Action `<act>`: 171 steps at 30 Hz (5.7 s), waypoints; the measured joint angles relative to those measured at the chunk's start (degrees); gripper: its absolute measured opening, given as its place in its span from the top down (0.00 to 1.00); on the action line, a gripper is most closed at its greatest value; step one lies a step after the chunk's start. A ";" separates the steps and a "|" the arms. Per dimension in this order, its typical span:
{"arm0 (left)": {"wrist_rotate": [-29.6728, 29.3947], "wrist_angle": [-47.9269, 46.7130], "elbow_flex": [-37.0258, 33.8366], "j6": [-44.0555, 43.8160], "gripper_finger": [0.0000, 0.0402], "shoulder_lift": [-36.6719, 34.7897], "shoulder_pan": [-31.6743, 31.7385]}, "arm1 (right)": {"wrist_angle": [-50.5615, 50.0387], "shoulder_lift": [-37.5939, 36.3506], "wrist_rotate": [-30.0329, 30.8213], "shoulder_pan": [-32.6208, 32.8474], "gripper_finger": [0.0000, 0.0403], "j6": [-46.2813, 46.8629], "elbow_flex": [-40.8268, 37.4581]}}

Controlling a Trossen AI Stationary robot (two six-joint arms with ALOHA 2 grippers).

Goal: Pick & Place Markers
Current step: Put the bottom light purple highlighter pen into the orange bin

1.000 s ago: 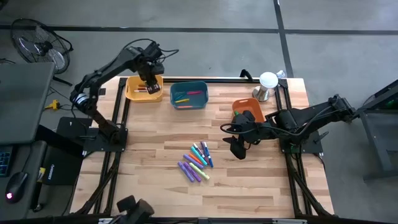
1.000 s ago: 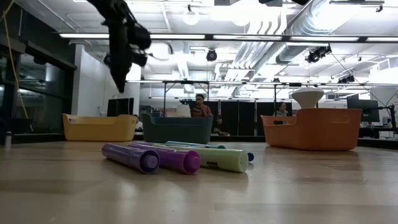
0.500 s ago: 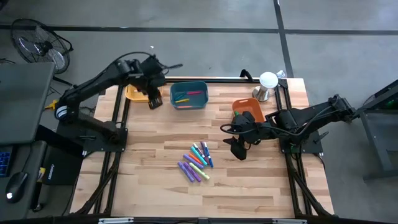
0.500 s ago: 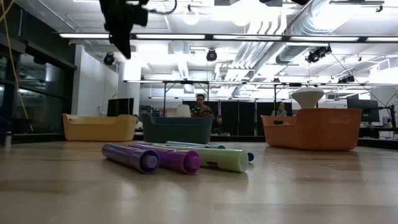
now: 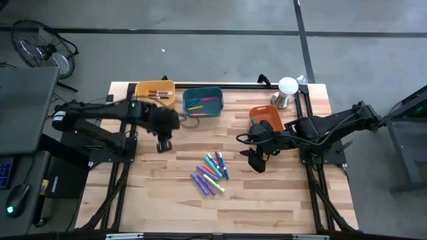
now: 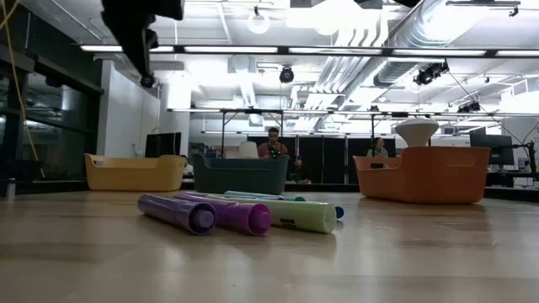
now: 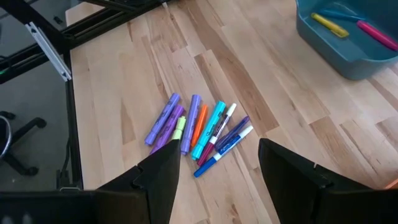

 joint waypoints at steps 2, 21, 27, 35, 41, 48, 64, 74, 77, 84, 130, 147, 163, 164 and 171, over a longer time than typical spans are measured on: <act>-0.01 3.18 -2.39 -0.79 0.80 0.61 -3.50 | 0.00 0.00 -0.02 0.00 0.49 -0.04 0.00; 5.34 31.09 -8.18 17.80 0.80 17.49 -21.39 | -0.42 0.00 -0.72 0.00 0.49 0.03 0.00; 4.21 37.21 -8.17 24.16 0.80 21.96 -23.16 | -0.53 0.00 -0.86 0.00 0.49 -0.10 0.00; 5.58 38.66 -8.08 29.51 0.72 26.05 -23.03 | -0.90 0.00 -1.77 0.00 0.49 0.15 0.00; 2.84 38.21 -8.07 31.89 0.54 26.44 -23.03 | -0.96 0.00 -1.77 0.02 0.49 0.36 0.00; 0.30 38.11 -8.13 33.39 0.49 26.44 -23.01 | -0.95 0.00 -1.75 0.02 0.49 0.36 0.00; 0.34 38.44 -8.05 33.97 0.49 32.48 -22.23 | -1.11 0.00 -1.69 0.02 0.49 0.01 0.00; 3.53 38.42 -8.01 34.83 0.64 33.02 -22.16 | -1.22 0.00 -1.70 0.02 0.49 -0.13 0.00; 4.94 38.45 -7.96 34.86 0.71 34.35 -22.02 | -1.20 0.00 -1.70 0.02 0.49 -0.13 0.00; 8.93 37.19 -7.80 30.42 0.82 37.20 -21.26 | -1.27 0.00 -1.73 0.02 0.49 -0.13 0.00; 12.99 6.01 25.08 28.34 0.83 37.53 -9.91 | -1.58 -0.01 11.12 14.86 0.49 14.02 -12.37; 9.90 30.53 31.19 21.63 0.83 37.48 -8.74 | 36.08 0.00 37.00 24.04 0.49 12.85 -31.23; 9.44 38.64 31.19 18.29 0.83 37.46 -8.74 | 54.93 -2.76 49.49 23.58 0.49 -9.92 -31.21; 9.44 38.64 31.19 18.15 0.83 37.46 -8.74 | 54.99 -3.46 49.70 23.58 0.49 -10.64 -31.21; 10.38 44.01 31.19 16.80 0.83 37.44 -8.74 | 54.89 -5.25 48.43 23.58 0.49 -12.83 -31.17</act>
